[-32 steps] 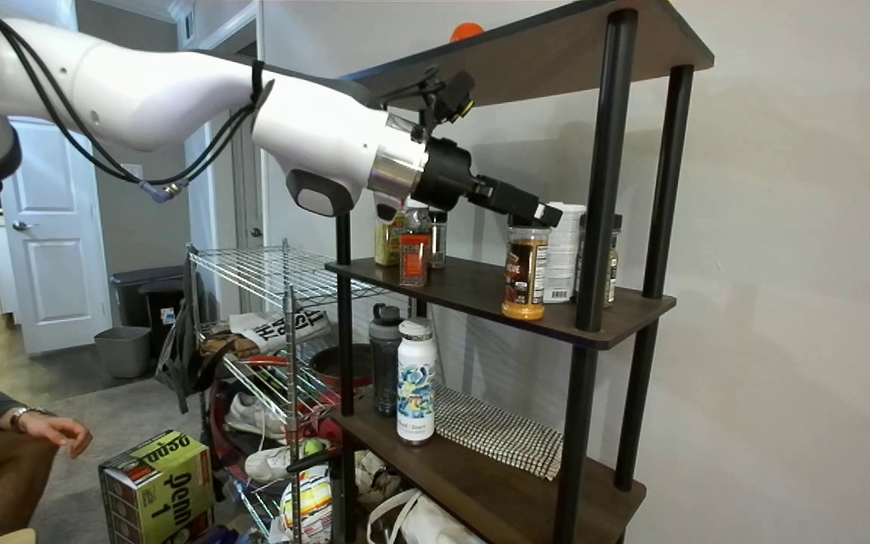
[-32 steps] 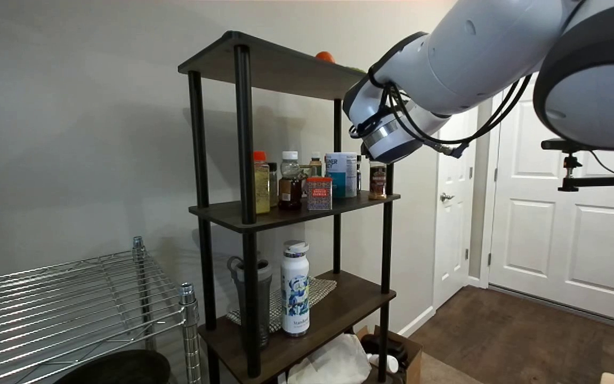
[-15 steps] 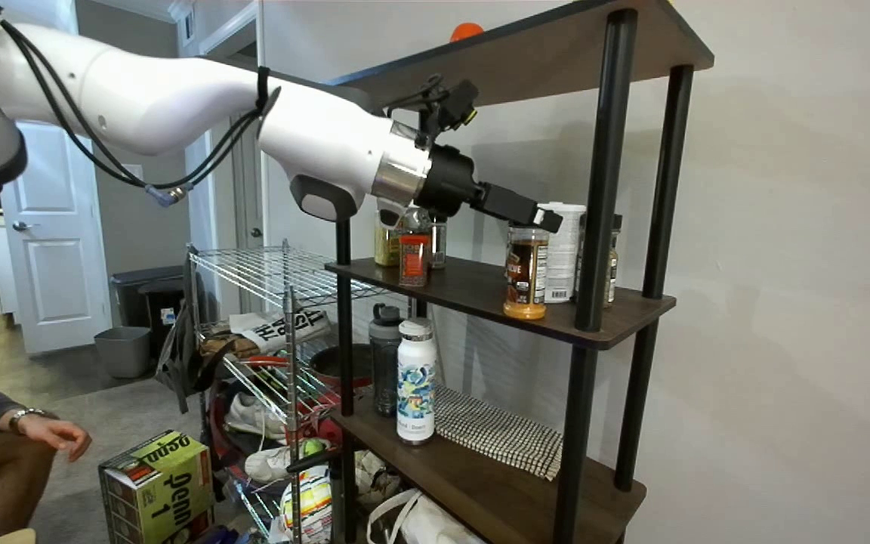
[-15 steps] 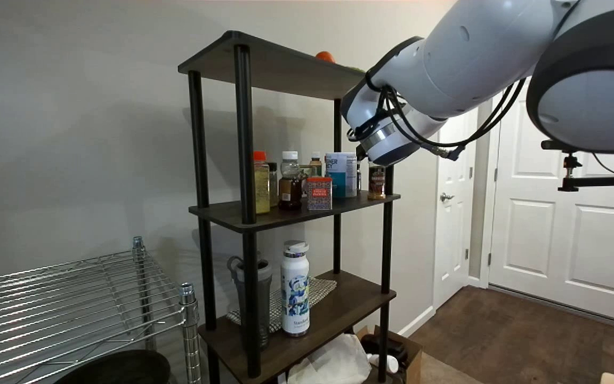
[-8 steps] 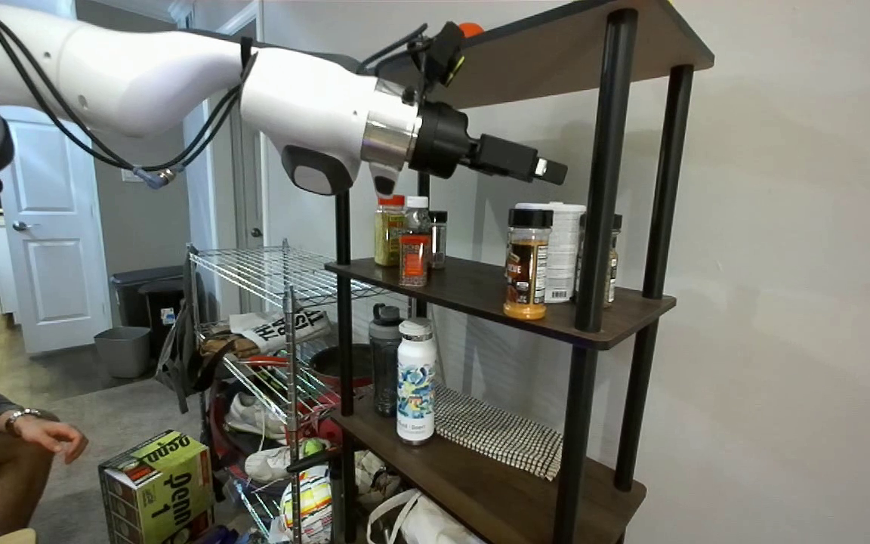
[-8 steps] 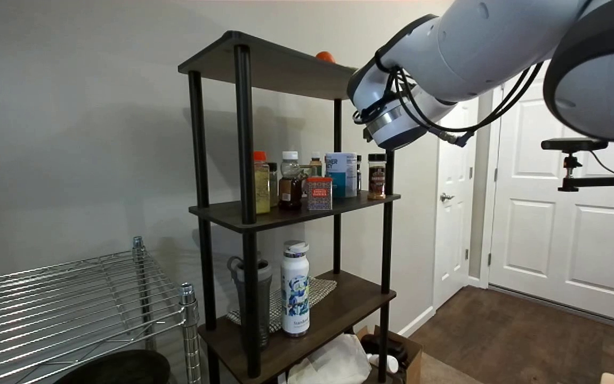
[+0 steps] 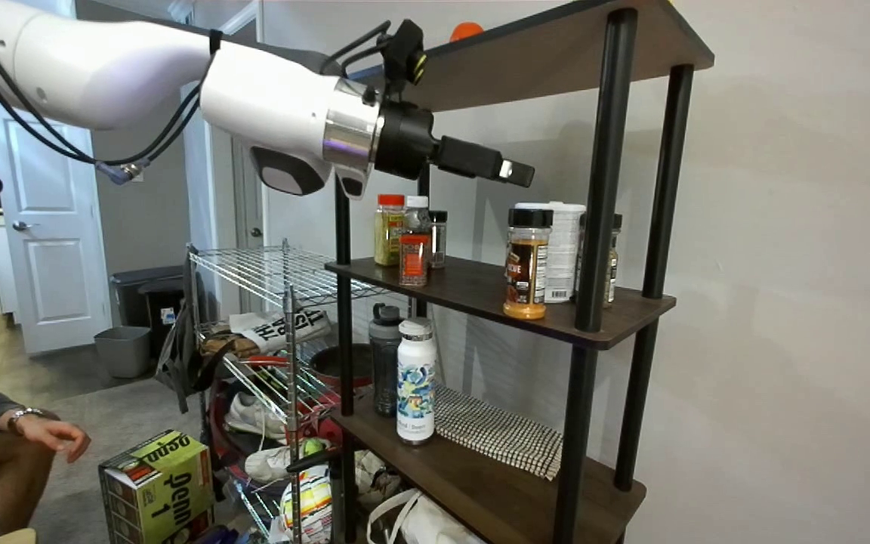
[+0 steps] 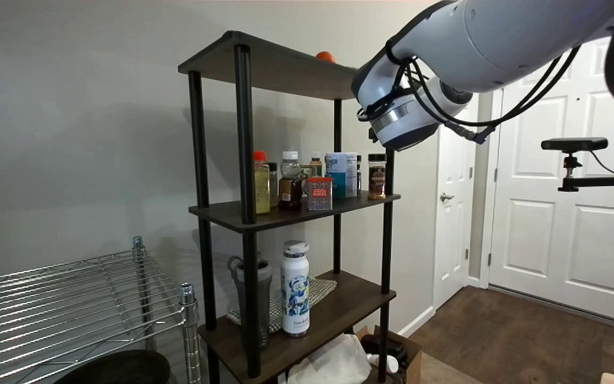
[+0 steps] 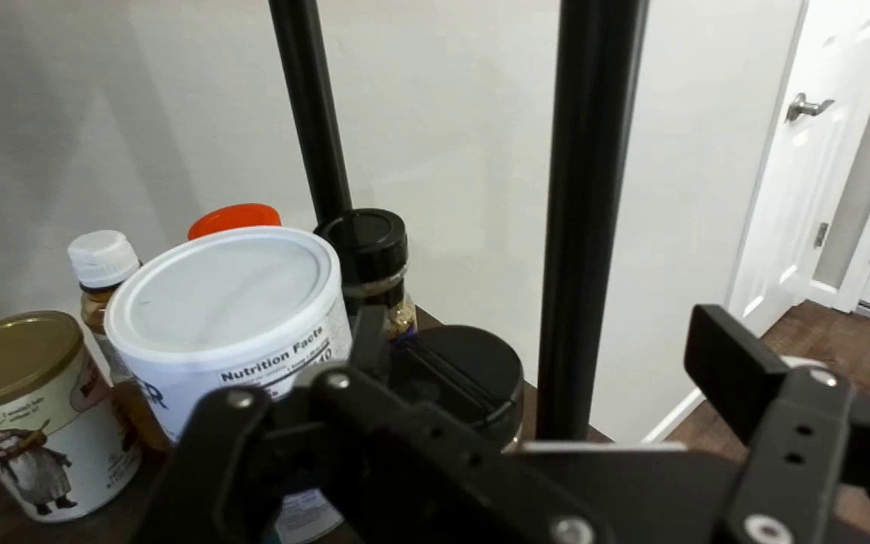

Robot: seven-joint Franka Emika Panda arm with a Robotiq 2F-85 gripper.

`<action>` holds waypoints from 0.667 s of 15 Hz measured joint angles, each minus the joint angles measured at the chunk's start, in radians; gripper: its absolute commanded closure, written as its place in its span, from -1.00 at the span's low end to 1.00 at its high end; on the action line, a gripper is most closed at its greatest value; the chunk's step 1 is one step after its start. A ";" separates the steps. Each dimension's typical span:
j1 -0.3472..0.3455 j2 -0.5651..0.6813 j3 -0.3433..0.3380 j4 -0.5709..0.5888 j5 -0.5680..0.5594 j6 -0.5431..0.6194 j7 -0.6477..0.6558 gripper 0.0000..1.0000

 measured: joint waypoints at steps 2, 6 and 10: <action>0.057 0.000 -0.032 -0.036 0.022 0.028 -0.005 -1.00; 0.268 -0.002 -0.140 -0.151 0.045 0.102 -0.010 -1.00; 0.559 -0.021 -0.233 -0.275 0.104 0.227 -0.010 -1.00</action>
